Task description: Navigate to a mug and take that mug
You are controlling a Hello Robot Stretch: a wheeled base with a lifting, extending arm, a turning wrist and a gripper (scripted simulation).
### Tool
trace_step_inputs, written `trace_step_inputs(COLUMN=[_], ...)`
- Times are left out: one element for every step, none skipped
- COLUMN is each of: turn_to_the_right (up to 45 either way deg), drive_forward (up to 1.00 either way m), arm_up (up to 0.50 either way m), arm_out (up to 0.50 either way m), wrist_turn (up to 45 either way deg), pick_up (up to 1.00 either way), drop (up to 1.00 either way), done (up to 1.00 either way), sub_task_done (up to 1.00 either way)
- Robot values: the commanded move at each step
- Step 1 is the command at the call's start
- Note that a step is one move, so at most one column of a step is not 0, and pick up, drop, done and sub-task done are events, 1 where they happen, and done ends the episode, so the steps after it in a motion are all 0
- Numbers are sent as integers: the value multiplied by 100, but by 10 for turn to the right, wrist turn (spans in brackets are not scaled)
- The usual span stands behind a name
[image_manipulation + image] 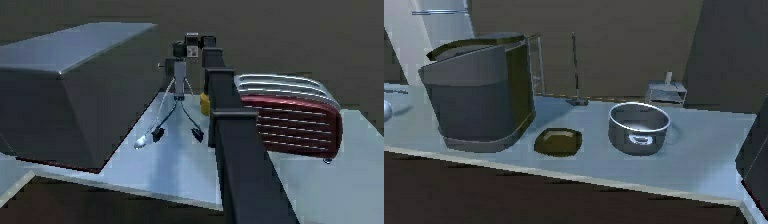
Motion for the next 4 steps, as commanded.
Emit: trace_step_inputs(turn_to_the_right=[0,0,0,0], drive_forward=[0,0,0,0], arm_up=[0,0,0,0], arm_out=[0,0,0,0], wrist_turn=[450,450,450,450], pick_up=[0,0,0,0], drop=[0,0,0,0], done=[0,0,0,0], sub_task_done=[0,0,0,0])
